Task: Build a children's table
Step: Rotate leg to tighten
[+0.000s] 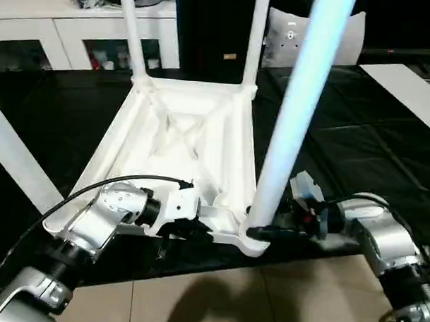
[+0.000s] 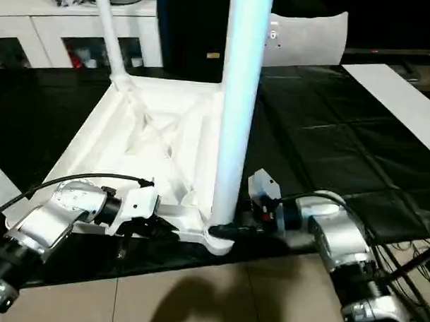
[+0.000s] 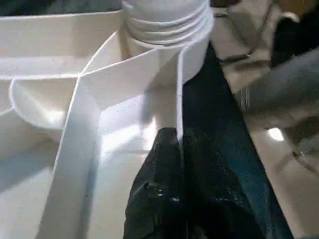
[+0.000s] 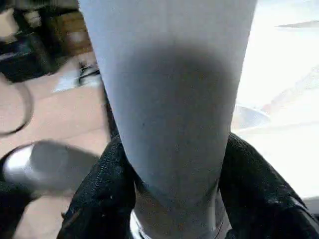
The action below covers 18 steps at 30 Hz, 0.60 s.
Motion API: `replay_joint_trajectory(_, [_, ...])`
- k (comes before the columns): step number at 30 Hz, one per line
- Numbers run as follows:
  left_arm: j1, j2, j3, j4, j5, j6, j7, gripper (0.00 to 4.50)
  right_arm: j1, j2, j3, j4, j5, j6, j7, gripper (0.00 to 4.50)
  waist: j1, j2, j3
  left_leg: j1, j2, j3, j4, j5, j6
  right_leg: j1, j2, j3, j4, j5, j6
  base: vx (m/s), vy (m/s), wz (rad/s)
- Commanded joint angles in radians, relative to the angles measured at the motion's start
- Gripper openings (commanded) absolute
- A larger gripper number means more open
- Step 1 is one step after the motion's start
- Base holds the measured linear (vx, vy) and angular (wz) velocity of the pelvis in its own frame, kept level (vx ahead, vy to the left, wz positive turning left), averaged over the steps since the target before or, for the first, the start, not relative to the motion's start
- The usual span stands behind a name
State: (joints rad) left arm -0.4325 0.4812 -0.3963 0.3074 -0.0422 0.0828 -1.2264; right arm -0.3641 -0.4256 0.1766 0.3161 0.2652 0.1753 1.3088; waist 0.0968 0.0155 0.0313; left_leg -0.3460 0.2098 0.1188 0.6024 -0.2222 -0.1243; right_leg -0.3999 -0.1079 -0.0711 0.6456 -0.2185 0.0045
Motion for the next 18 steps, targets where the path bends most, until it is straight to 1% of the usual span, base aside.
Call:
replay_joint_trajectory(1, [0.013,-0.051,0.002,-0.047,0.0,0.099,0.093,0.0,0.002,0.066,0.006,-0.002,-0.021,0.042,-0.137,1.98,-0.004,-0.005,-0.045,-0.018,-0.001,0.032,-0.08,-0.117,0.045,0.066,-0.017,0.033,-0.084,-0.117,-0.234,0.0,0.0,0.0])
replay_joint_trajectory(2, [0.02,-0.075,0.006,-0.066,-0.001,0.134,0.126,0.0,-0.004,0.101,0.002,0.014,-0.048,0.047,-0.22,1.98,-0.009,-0.005,-0.045,-0.018,-0.001,0.032,-0.081,-0.124,0.036,0.067,-0.017,0.033,-0.084,-0.136,-0.229,0.0,0.0,0.0])
replay_joint_trajectory(3, [0.025,-0.09,0.009,-0.081,-0.002,0.161,0.149,0.0,-0.008,0.126,0.0,0.022,-0.067,0.053,-0.278,1.98,-0.024,-0.004,-0.038,-0.026,-0.006,0.03,-0.089,-0.158,0.009,0.07,-0.017,0.03,-0.094,-0.235,-0.191,0.0,0.0,0.0])
replay_joint_trajectory(4, [0.025,-0.09,0.009,-0.081,-0.002,0.161,0.149,0.0,-0.008,0.126,0.0,0.022,-0.067,0.053,-0.278,1.97,-0.028,-0.004,-0.037,-0.021,-0.006,0.029,-0.09,-0.183,0.004,0.066,-0.017,0.03,-0.099,-0.28,-0.178,0.0,0.0,0.0])
replay_joint_trajectory(5, [0.025,-0.117,0.011,-0.09,0.009,0.195,0.191,0.0,-0.019,0.161,-0.008,0.042,-0.085,0.071,-0.359,1.96,-0.034,-0.005,-0.038,-0.018,-0.007,0.029,-0.09,-0.207,0.003,0.063,-0.018,0.031,-0.103,-0.316,-0.168,0.0,0.0,0.0])
replay_joint_trajectory(6, [0.012,-0.169,0.01,-0.09,0.034,0.242,0.265,0.0,-0.047,0.226,-0.03,0.083,-0.107,0.112,-0.503,1.96,-0.052,-0.005,-0.032,-0.021,-0.008,0.028,-0.093,-0.226,-0.003,0.058,-0.015,0.033,-0.107,-0.359,-0.153,0.0,0.0,0.0])
replay_joint_trajectory(7, [0.007,-0.185,0.01,-0.089,0.044,0.259,0.289,0.0,-0.055,0.245,-0.036,0.092,-0.114,0.128,-0.545,1.96,-0.059,-0.005,-0.033,-0.021,-0.009,0.026,-0.092,-0.235,-0.006,0.058,-0.015,0.033,-0.109,-0.379,-0.148,0.0,0.0,0.0])
replay_joint_trajectory(8, [-0.002,-0.208,0.011,-0.086,0.06,0.278,0.325,0.0,-0.065,0.272,-0.046,0.102,-0.124,0.146,-0.607,1.96,-0.064,-0.004,-0.035,-0.022,-0.012,0.024,-0.092,-0.232,-0.01,0.06,-0.015,0.034,-0.113,-0.402,-0.132,0.0,0.0,0.0])
replay_joint_trajectory(9, [-0.012,-0.228,0.014,-0.078,0.067,0.294,0.352,0.0,-0.077,0.296,-0.058,0.116,-0.127,0.162,-0.658,1.95,-0.065,0.004,-0.037,-0.019,-0.011,0.023,-0.092,-0.228,-0.008,0.057,-0.015,0.036,-0.114,-0.388,-0.132,0.0,0.0,0.0])
replay_joint_trajectory(10, [-0.029,-0.251,0.019,-0.06,0.079,0.306,0.392,0.0,-0.096,0.323,-0.076,0.141,-0.128,0.177,-0.721,1.95,-0.068,0.002,-0.037,-0.019,-0.01,0.024,-0.092,-0.227,-0.007,0.055,-0.013,0.038,-0.115,-0.37,-0.137,0.0,0.0,0.0])
replay_joint_trajectory(11, [-0.029,-0.251,0.019,-0.06,0.079,0.306,0.392,0.0,-0.096,0.323,-0.076,0.141,-0.128,0.177,-0.721,1.95,-0.068,0.0,-0.038,-0.015,-0.012,0.027,-0.089,-0.227,-0.005,0.051,-0.009,0.04,-0.116,-0.348,-0.147,0.0,0.0,0.0])
replay_joint_trajectory(12, [-0.058,-0.284,0.024,-0.029,0.107,0.314,0.455,0.0,-0.122,0.36,-0.096,0.183,-0.131,0.171,-0.782,2.3,-0.068,0.002,-0.04,-0.014,-0.012,0.028,-0.089,-0.214,-0.004,0.051,-0.008,0.041,-0.114,-0.32,-0.156,0.0,0.0,0.0])
replay_joint_trajectory(13, [-0.078,-0.311,0.026,-0.011,0.122,0.329,0.498,0.0,-0.139,0.38,-0.096,0.209,-0.143,0.151,-0.803,2.3,-0.066,0.004,-0.039,-0.015,-0.012,0.029,-0.088,-0.209,-0.006,0.05,-0.008,0.041,-0.113,-0.309,-0.161,0.0,0.0,0.0])
replay_joint_trajectory(14, [-0.088,-0.325,0.026,-0.001,0.131,0.332,0.523,0.0,-0.146,0.387,-0.085,0.222,-0.162,0.123,-0.816,2.51,-0.062,0.006,-0.043,-0.013,-0.011,0.029,-0.087,-0.197,-0.007,0.052,-0.008,0.04,-0.11,-0.275,-0.172,0.0,0.0,0.0])
replay_joint_trajectory(15, [-0.099,-0.334,0.02,0.012,0.154,0.328,0.548,0.0,-0.155,0.397,-0.077,0.239,-0.182,0.09,-0.833,2.65,-0.058,0.004,-0.044,-0.015,-0.011,0.031,-0.085,-0.174,-0.003,0.055,-0.007,0.041,-0.109,-0.224,-0.18,0.0,0.0,0.0])
replay_joint_trajectory(16, [-0.103,-0.334,0.014,0.02,0.166,0.321,0.552,0.0,-0.158,0.401,-0.081,0.244,-0.179,0.084,-0.833,2.75,-0.056,0.001,-0.046,-0.016,-0.011,0.031,-0.084,-0.155,0.0,0.057,-0.008,0.041,-0.106,-0.194,-0.186,0.0,0.0,0.0])
replay_joint_trajectory(18, [-0.102,-0.328,0.014,0.026,0.174,0.31,0.55,0.0,-0.155,0.399,-0.087,0.239,-0.172,0.078,-0.817,3.0,-0.052,0.005,-0.052,-0.017,-0.011,0.031,-0.081,-0.076,0.019,0.065,-0.005,0.04,-0.093,-0.05,-0.216,0.0,0.0,0.0])
